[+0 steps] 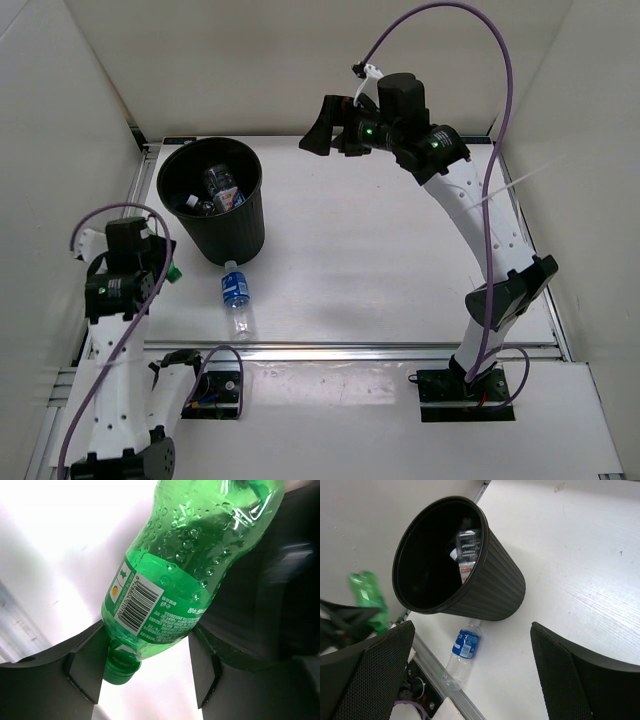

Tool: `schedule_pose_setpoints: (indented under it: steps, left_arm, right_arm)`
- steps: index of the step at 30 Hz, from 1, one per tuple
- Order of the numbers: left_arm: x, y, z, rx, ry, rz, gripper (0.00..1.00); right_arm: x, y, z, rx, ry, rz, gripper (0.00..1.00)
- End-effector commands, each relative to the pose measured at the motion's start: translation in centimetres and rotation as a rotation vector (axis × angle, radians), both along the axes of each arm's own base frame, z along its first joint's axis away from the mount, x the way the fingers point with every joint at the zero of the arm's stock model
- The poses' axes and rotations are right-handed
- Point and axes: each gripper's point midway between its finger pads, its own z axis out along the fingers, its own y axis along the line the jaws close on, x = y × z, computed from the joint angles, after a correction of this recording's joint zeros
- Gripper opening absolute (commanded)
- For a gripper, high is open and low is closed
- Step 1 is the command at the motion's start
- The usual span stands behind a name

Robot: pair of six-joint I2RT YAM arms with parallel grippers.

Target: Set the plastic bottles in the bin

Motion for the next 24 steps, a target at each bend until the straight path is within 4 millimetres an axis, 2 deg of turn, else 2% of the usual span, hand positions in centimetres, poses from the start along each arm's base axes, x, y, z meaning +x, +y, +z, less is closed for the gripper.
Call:
schedule_pose_setpoints:
  steps: [1, 3, 4, 5, 6, 8, 10, 12, 13, 15, 16, 17, 19, 20, 22, 23, 24]
  left_arm:
    - [-1.5, 1.7, 5.8, 0.081, -0.122, 0.071, 0.34]
    - [0.7, 1.2, 9.8, 0.09, -0.253, 0.02, 0.33]
    - [1.8, 0.8, 11.1, 0.093, -0.297, -0.016, 0.33]
    - [3.4, 0.5, 13.1, 0.099, -0.373, -0.05, 0.33]
    - [5.2, -0.5, 13.3, 0.072, -0.379, -0.111, 0.33]
    - [7.5, -1.6, 14.6, 0.054, -0.419, -0.184, 0.34]
    - [10.6, -3.1, 14.6, 0.018, -0.424, -0.27, 0.34]
    - [12.2, -4.6, 14.2, -0.015, -0.405, -0.341, 0.37]
    - [13.2, -5.9, 13.4, -0.047, -0.374, -0.408, 0.44]
    - [14.0, -7.1, 14.2, -0.058, -0.4, -0.475, 0.59]
    - [13.8, -7.7, 14.8, -0.075, -0.415, -0.505, 0.71]
    - [14.1, -7.8, 15.2, -0.066, -0.419, -0.522, 0.96]
    - [14.1, -7.4, 16.1, -0.013, -0.436, -0.533, 1.0]
    - [13.3, -7.0, 17.6, 0.025, -0.472, -0.521, 1.0]
    - [12.1, -5.8, 18.6, 0.083, -0.499, -0.465, 1.0]
    - [10.4, -4.6, 19.8, 0.13, -0.537, -0.402, 1.0]
    - [9.7, -4.3, 18.0, 0.133, -0.505, -0.384, 1.0]
  right_arm:
    - [-1.2, -0.3, 2.0, 0.039, -0.04, 0.03, 1.0]
    - [-1.2, -0.3, 2.0, 0.039, -0.04, 0.03, 1.0]
    - [-1.4, -0.2, 2.0, 0.041, -0.038, 0.04, 1.0]
    - [-1.4, -0.2, 2.0, 0.041, -0.038, 0.041, 1.0]
    - [-1.1, 0.0, 1.6, 0.036, -0.03, 0.04, 1.0]
    - [-1.3, 0.0, 2.0, 0.044, -0.038, 0.049, 1.0]
    - [-1.1, 0.2, 1.6, 0.039, -0.03, 0.049, 1.0]
    - [-0.8, -0.2, 1.6, 0.039, -0.03, 0.04, 1.0]
    - [-0.8, -0.2, 1.6, 0.039, -0.03, 0.04, 1.0]
    - [-1.0, -0.8, 2.2, 0.045, -0.039, 0.031, 1.0]
    - [-0.9, -0.8, 1.8, 0.04, -0.032, 0.031, 1.0]
    - [-0.8, -1.3, 1.6, 0.037, -0.028, 0.02, 1.0]
    - [-0.7, -1.9, 1.7, 0.038, -0.03, 0.008, 1.0]
    - [-0.7, -1.9, 1.1, 0.03, -0.017, 0.008, 1.0]
    - [-0.6, -2.4, 1.1, 0.029, -0.015, -0.001, 1.0]
    - [-0.8, -2.5, 1.0, 0.028, -0.014, -0.002, 1.0]
    - [-0.8, -2.5, 1.0, 0.028, -0.014, -0.002, 1.0]
